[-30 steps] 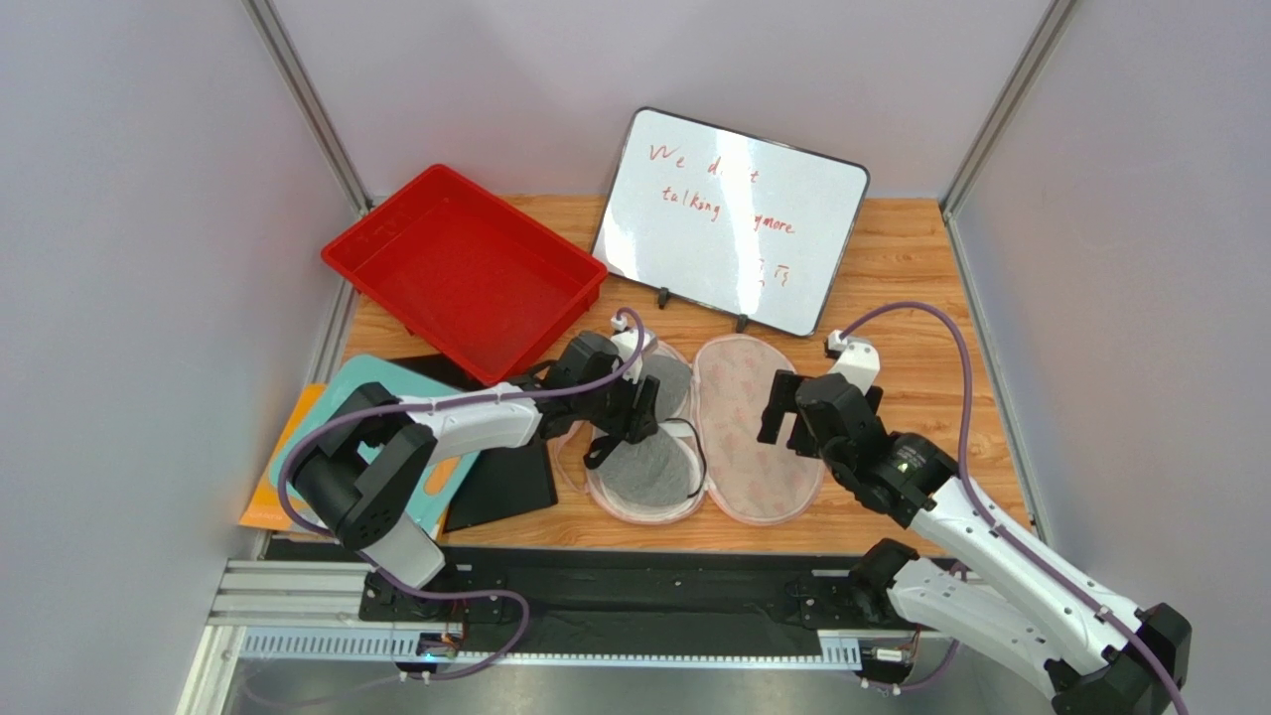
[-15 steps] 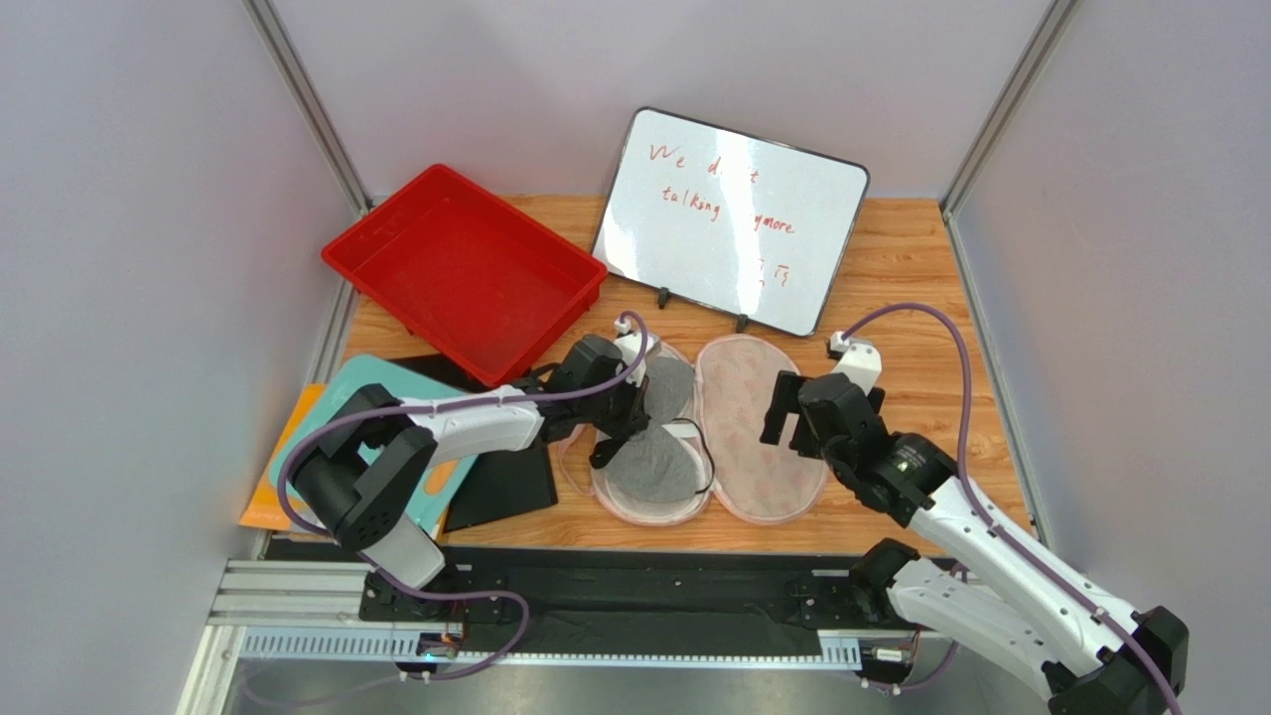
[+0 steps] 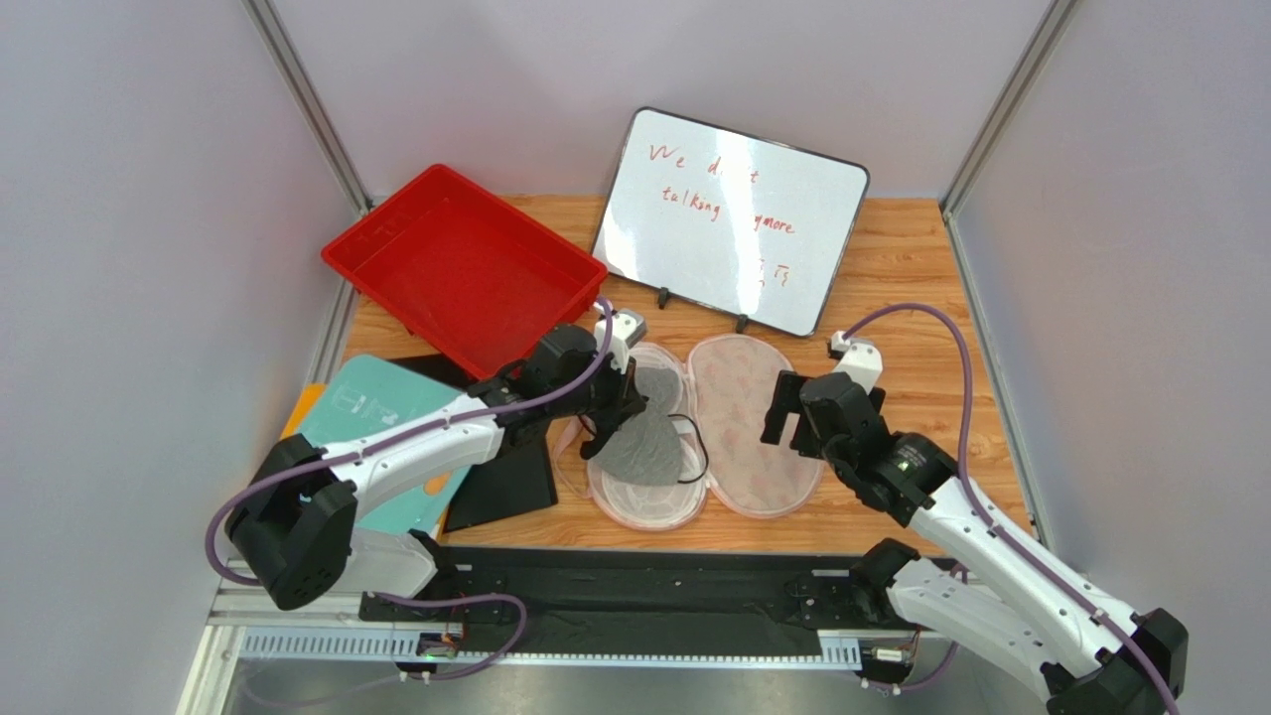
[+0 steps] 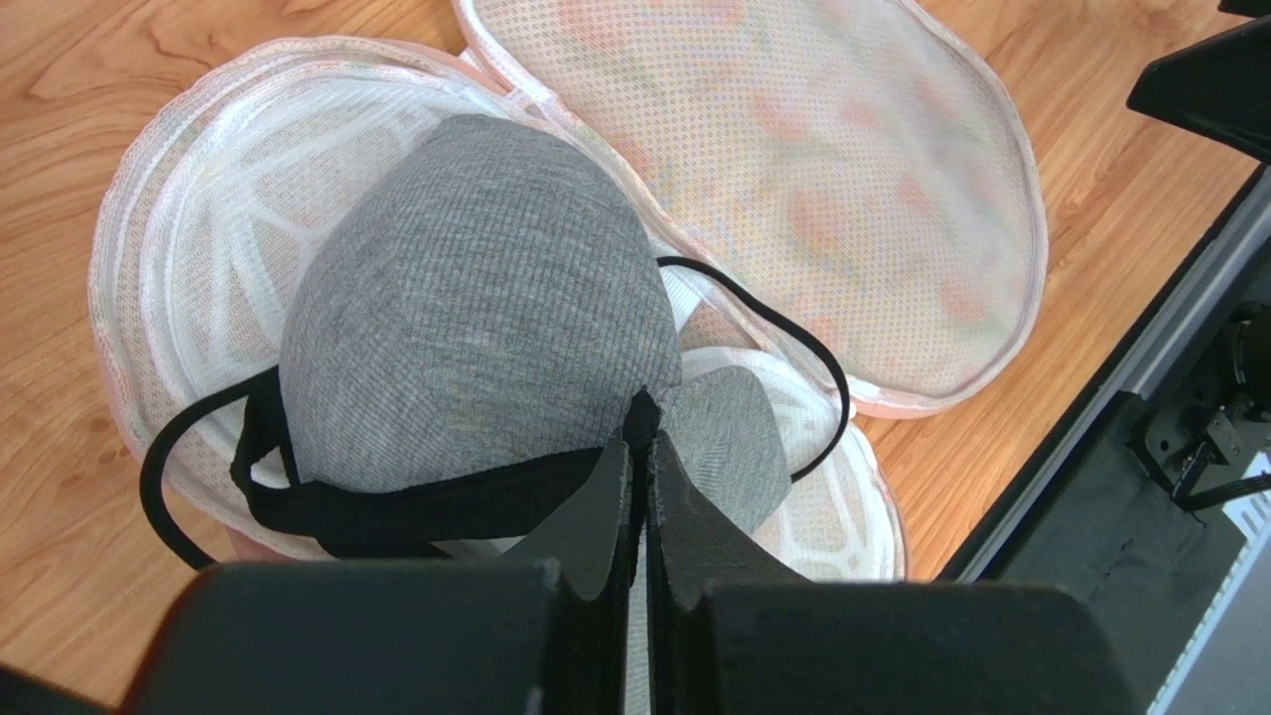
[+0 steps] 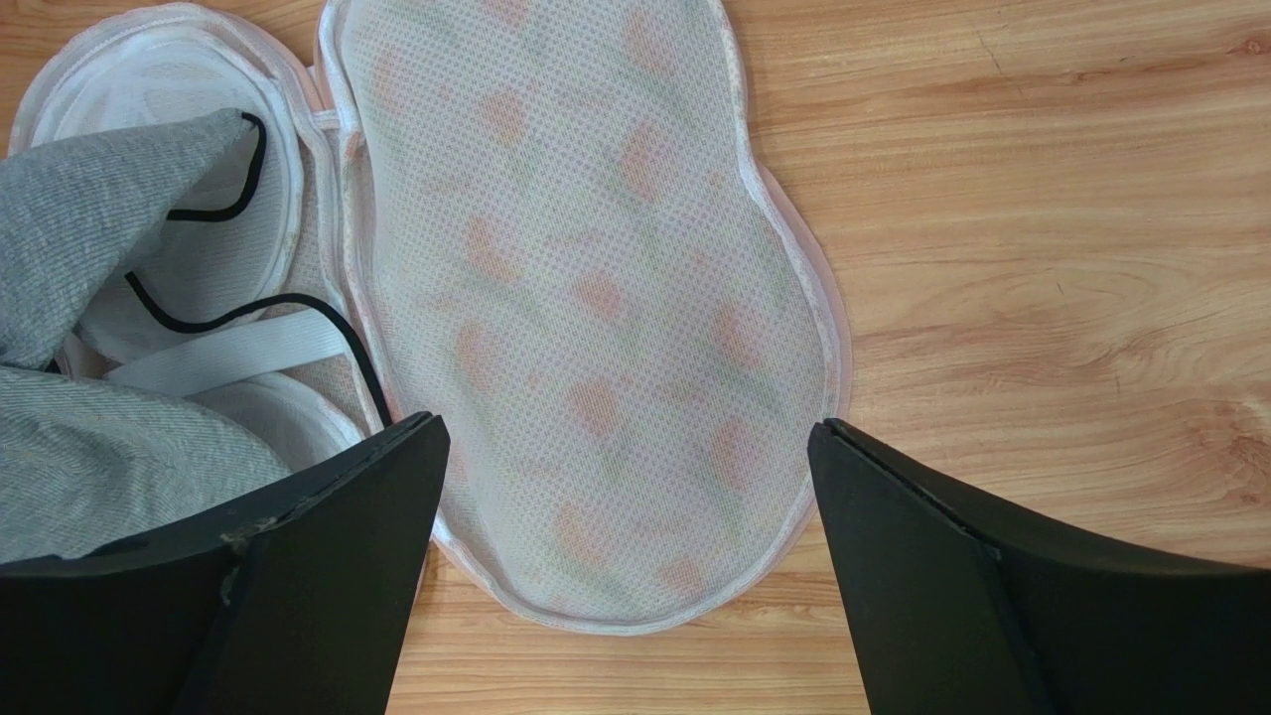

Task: Unzip the laundry bag and remove the bra
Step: Pick up the bra from the laundry bag.

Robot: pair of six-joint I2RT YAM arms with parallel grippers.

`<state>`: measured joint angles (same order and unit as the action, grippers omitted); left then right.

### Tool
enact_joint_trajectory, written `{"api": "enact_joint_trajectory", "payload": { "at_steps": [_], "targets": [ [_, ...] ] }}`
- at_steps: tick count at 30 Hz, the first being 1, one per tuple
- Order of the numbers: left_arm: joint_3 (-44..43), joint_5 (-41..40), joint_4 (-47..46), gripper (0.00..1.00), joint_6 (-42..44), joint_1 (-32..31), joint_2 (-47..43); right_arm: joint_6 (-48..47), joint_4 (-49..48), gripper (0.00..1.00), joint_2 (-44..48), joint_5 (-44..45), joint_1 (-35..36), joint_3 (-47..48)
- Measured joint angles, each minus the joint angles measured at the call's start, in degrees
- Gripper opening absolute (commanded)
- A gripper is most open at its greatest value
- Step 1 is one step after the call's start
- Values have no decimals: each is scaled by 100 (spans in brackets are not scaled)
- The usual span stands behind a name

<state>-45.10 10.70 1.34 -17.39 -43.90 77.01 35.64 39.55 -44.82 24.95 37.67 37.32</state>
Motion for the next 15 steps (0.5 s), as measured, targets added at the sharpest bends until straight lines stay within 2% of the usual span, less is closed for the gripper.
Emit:
{"api": "enact_joint_trajectory", "payload": {
  "at_steps": [10, 15],
  "targets": [
    [-35, -195, 463, 0, 90, 0, -363, -17, 0, 98, 57, -44, -26, 0],
    [-599, -520, 876, 0, 258, 0, -896, -20, 0, 98, 68, -44, -35, 0]
  ]
}}
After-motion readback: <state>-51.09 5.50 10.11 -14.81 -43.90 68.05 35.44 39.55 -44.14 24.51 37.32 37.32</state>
